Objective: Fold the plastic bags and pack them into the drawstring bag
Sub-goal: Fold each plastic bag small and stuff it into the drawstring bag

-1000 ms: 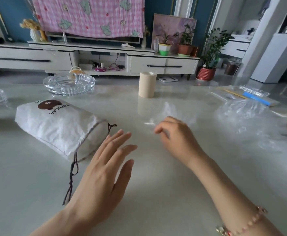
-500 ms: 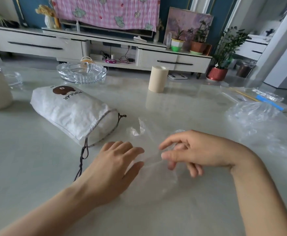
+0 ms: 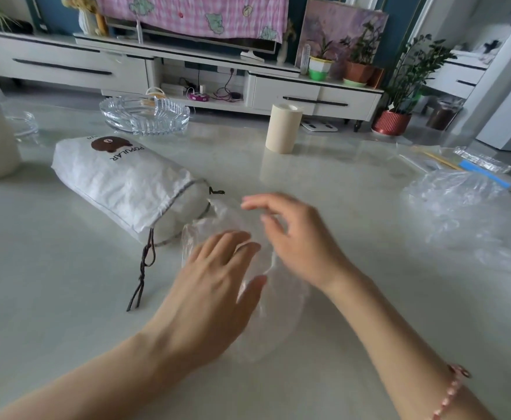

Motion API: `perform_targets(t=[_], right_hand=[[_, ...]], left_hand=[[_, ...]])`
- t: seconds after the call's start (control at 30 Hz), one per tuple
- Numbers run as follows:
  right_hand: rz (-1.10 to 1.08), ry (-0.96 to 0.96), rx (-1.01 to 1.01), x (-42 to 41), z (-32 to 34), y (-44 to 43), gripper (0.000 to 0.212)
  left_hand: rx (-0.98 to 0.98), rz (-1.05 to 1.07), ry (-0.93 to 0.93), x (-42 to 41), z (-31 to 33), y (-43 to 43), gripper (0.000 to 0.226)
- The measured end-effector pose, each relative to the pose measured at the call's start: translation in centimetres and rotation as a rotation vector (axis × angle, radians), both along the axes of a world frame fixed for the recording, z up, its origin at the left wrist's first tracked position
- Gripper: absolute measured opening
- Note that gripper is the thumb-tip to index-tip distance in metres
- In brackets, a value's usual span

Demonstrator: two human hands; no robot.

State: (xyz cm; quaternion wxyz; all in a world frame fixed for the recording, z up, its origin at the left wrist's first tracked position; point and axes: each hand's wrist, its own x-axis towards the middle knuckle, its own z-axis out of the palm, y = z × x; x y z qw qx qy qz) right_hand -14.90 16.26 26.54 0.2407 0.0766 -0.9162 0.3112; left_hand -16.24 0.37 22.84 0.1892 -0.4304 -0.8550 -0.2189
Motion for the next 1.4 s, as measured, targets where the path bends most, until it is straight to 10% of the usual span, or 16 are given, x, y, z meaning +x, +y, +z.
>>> perform_targets(t=[0.13,0.33,0.5,0.6,0.73,0.83,0.97,1.2,1.4], right_hand=[[0.065,-0.372,0.258,-0.5,-1.5,0.3,0.042],[-0.218,-0.774,0.587,1.5,0.0,1.4,0.064],[-0.38,-0.528,0.41,2.0,1.1,2.9,0.041],[-0.318,-0.339,0.14,2.0,2.2,4.3,0.024],[0.13,-0.61,-0.293,3.2,3.6,5.2,0.041],[0.176,-0.813,-0.052,3.1,2.6,5.6,0.059],[0.013,-0.637,-0.148,2.1,1.5,5.7,0.011],[-0.138,-0.587,-0.33,1.9,1.1,6.7,0.022],[-0.198,-0.662,-0.083,1.2,-0.2,5.3,0.039]], left_hand=[[-0.383,0.14,-0.246,-0.6,-0.8,-0.1,0.118],[-0.395,-0.038,-0.291,-2.7,-1.2,-1.6,0.121],[0.038,-0.281,-0.338,-1.9,0.4,-1.8,0.069],[-0.021,-0.305,-0.309,-0.8,0.1,-1.5,0.08],[0.048,-0.299,-0.247,-1.7,-0.8,-1.4,0.036],[0.19,-0.281,-0.332,-2.2,-0.1,-1.4,0.041],[0.311,-0.193,-0.376,-2.0,0.6,-1.7,0.052],[0.355,-0.041,-0.609,-2.9,0.4,-1.7,0.005],[0.397,0.197,-0.572,-2.9,0.0,-1.3,0.032]])
